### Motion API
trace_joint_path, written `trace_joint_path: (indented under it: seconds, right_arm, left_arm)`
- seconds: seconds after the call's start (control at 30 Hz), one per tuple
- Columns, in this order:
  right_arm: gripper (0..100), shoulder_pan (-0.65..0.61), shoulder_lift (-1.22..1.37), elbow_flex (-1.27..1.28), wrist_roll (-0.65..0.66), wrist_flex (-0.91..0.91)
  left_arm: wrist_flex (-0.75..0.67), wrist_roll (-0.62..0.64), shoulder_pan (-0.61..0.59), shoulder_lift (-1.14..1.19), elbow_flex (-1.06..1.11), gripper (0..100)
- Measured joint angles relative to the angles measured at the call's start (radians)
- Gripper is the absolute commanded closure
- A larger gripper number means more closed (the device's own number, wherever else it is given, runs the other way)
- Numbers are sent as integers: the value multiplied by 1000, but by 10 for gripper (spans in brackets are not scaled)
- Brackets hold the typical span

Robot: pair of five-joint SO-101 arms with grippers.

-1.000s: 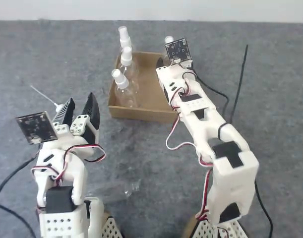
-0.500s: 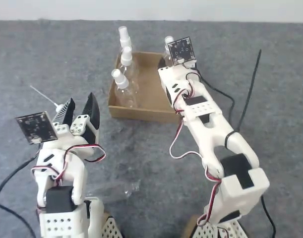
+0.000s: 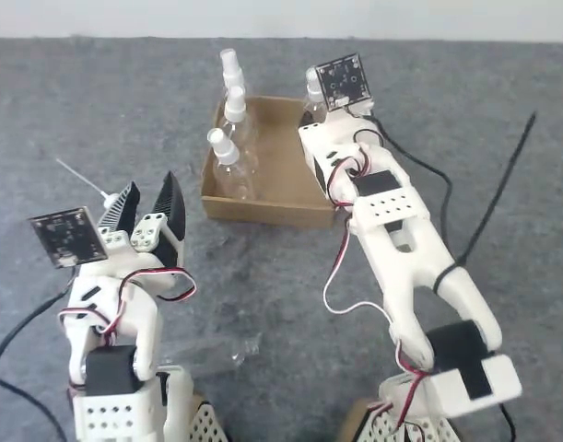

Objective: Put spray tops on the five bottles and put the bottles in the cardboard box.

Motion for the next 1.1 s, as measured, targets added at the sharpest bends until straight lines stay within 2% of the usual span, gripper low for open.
trace_joint_path:
  seconds: [0.53,0.93,1.1]
  right_arm:
    - [753,-21,-92,-72,0,437]
    - [753,-51,-285,-74,0,721]
    - [753,-89,-350,-74,20,801]
  left_arm:
    - [0,0,-52,0,0,827]
    - [-48,0,-57,0,0,826]
    - [-48,-77,-92,0,0,826]
